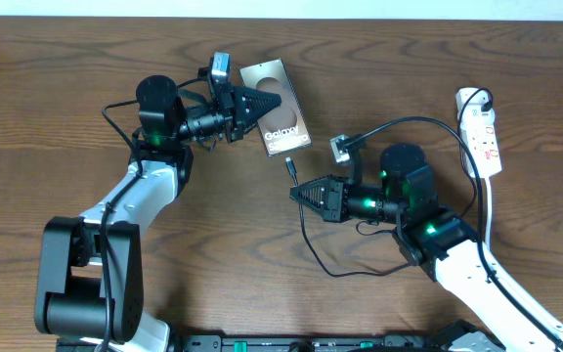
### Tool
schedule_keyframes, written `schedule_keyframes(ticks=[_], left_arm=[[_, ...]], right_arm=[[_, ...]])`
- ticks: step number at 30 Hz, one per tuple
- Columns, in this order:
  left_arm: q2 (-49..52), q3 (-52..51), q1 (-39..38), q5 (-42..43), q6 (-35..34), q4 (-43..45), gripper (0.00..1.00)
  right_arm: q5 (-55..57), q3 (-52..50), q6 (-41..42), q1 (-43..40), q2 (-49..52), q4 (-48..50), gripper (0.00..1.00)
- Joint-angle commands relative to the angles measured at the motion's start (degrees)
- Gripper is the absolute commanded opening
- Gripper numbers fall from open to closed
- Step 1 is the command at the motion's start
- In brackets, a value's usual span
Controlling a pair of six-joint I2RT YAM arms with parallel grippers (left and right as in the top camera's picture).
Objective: Plug charger to phone and switch on socket
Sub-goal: 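Carry the plug left under the phone held by the left gripper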
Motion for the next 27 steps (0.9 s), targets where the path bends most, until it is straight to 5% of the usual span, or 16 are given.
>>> schedule_keyframes(ticks=[1,27], left_arm=[[-0.37,0.83,0.13,0.81,-0.15,0.92,0.07],[-0.37,0.83,0.13,0.96,-0.15,0.90,0.07]], right_arm=[[-2.36,-0.04,-0.07,-1.31,0.00,-0.04,0.01],[-2.25,-0.11,0.00,-2.38,0.00,0.85,0.01]])
